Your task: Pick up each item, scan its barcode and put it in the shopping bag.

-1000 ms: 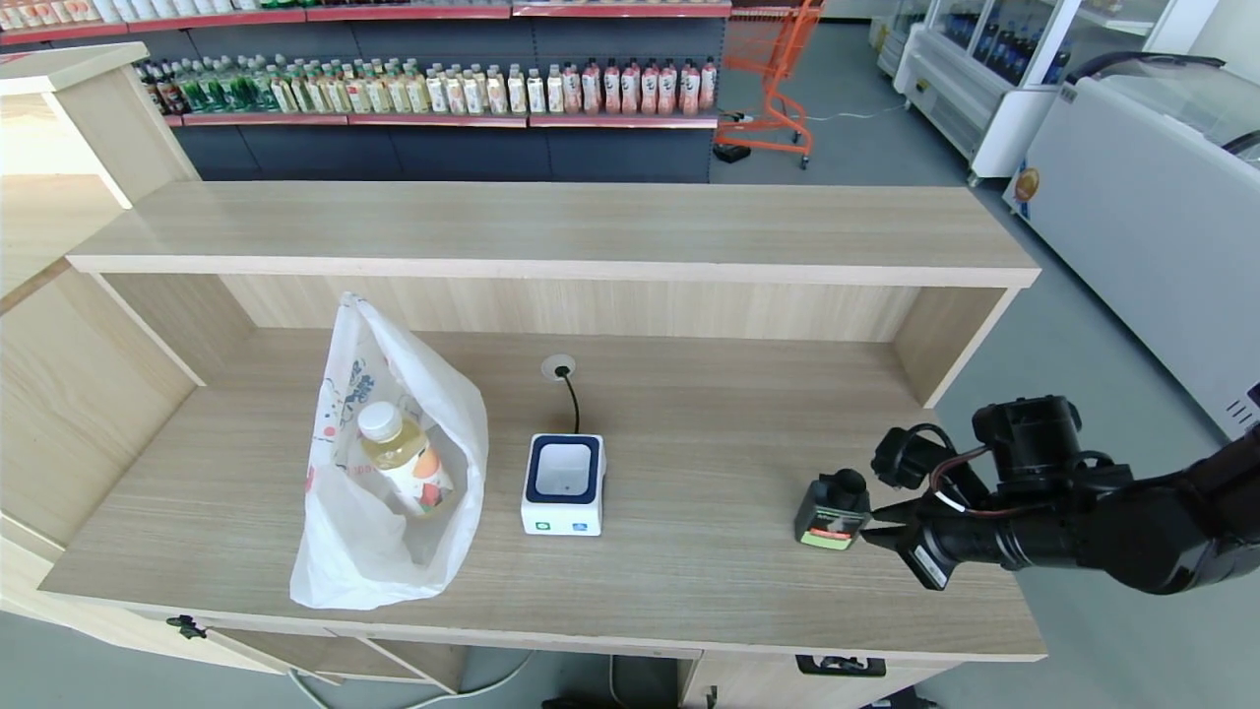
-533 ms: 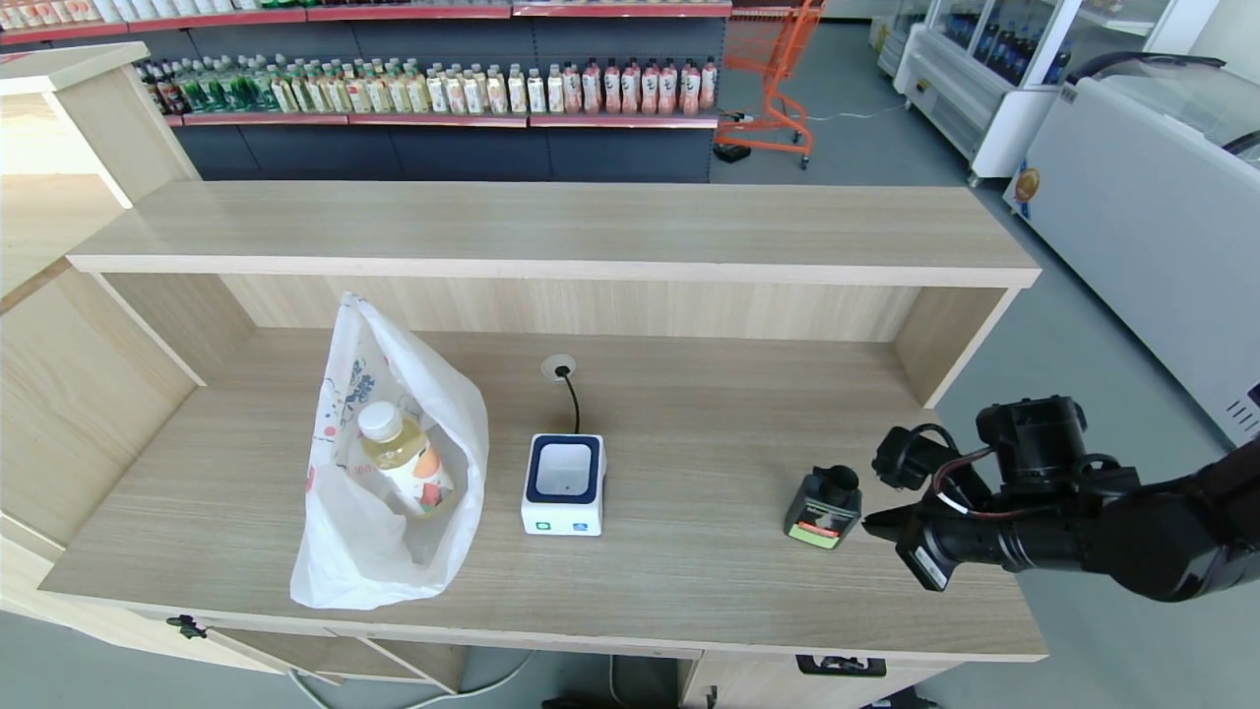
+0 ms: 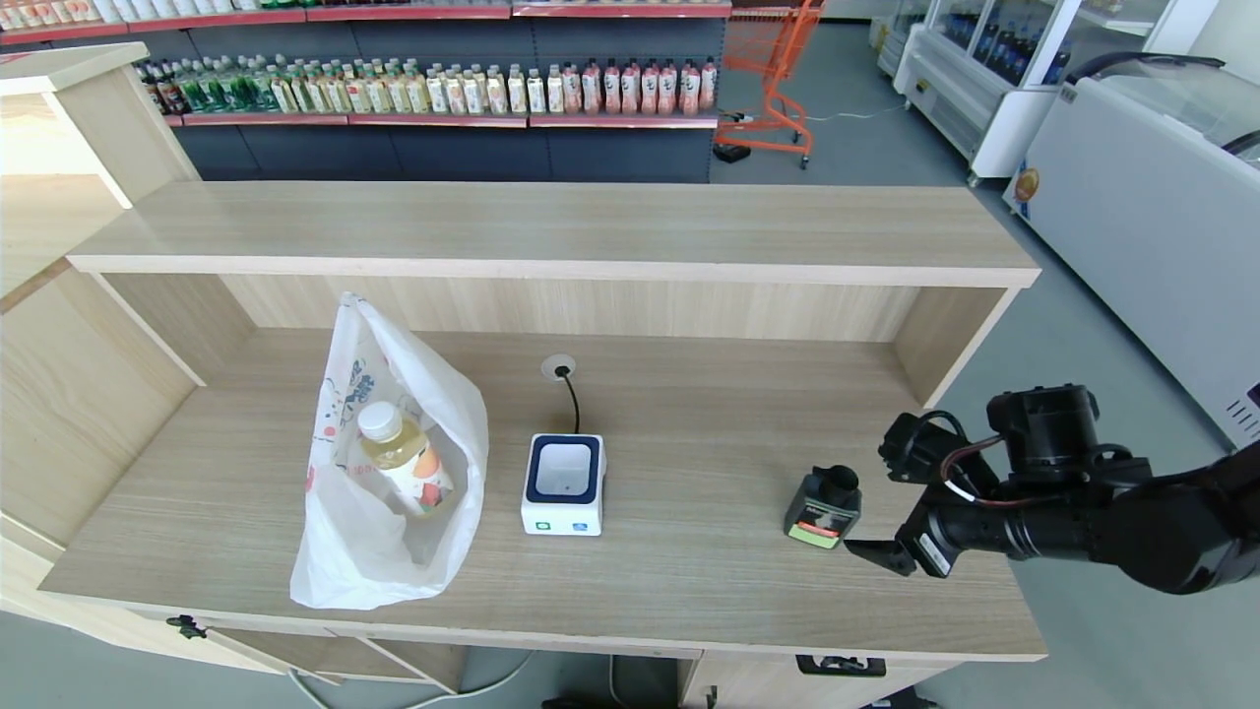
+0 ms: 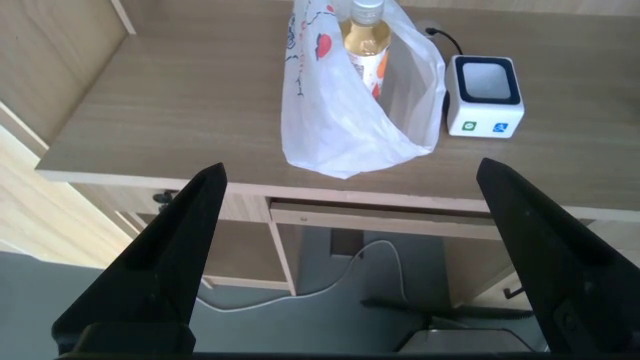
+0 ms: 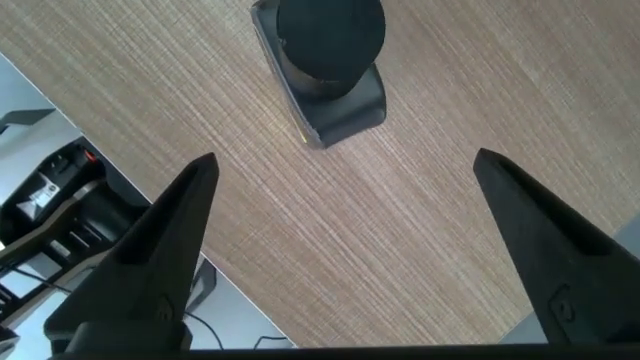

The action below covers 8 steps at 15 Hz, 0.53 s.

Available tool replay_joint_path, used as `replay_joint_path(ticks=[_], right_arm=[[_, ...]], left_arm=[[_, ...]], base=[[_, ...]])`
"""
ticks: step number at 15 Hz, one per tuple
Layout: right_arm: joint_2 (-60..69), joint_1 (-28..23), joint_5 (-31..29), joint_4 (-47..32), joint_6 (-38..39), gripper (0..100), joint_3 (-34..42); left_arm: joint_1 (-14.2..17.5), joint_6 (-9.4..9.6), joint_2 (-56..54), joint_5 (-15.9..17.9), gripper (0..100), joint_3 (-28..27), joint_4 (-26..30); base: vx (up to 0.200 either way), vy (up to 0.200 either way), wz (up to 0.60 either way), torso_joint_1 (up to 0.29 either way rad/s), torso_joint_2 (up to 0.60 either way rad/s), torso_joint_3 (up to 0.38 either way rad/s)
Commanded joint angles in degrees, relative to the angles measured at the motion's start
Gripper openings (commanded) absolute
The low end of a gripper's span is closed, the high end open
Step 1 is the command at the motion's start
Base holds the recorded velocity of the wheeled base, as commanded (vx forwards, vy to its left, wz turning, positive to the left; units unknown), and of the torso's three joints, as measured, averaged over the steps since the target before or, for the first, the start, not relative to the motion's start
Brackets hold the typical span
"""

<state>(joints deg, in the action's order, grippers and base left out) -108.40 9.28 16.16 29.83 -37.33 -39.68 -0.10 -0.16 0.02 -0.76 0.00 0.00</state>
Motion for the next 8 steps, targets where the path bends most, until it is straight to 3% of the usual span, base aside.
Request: replay_joint_path(ticks=[1,4,8], right_arm=[[-5.0,1.7,0.1,0.8,0.1,100,-2.7],[-10.7,3.6,0.5,6.8,0.8,100,-4.8],[-13.9,5.6,0.5,8.3,1.3,100,-7.5]], left_arm=[[0.0,-0.02,0.0,0.0,100,0.0,0.0],[0.0,-0.02,0.0,0.0,100,0.0,0.0],[0.0,-0.02,0.0,0.0,100,0.0,0.0]], base=[[0.000,0.000,0.00,0.000,0.00,0.000],[0.000,0.000,0.00,0.000,0.00,0.000],[0.000,0.000,0.00,0.000,0.00,0.000]])
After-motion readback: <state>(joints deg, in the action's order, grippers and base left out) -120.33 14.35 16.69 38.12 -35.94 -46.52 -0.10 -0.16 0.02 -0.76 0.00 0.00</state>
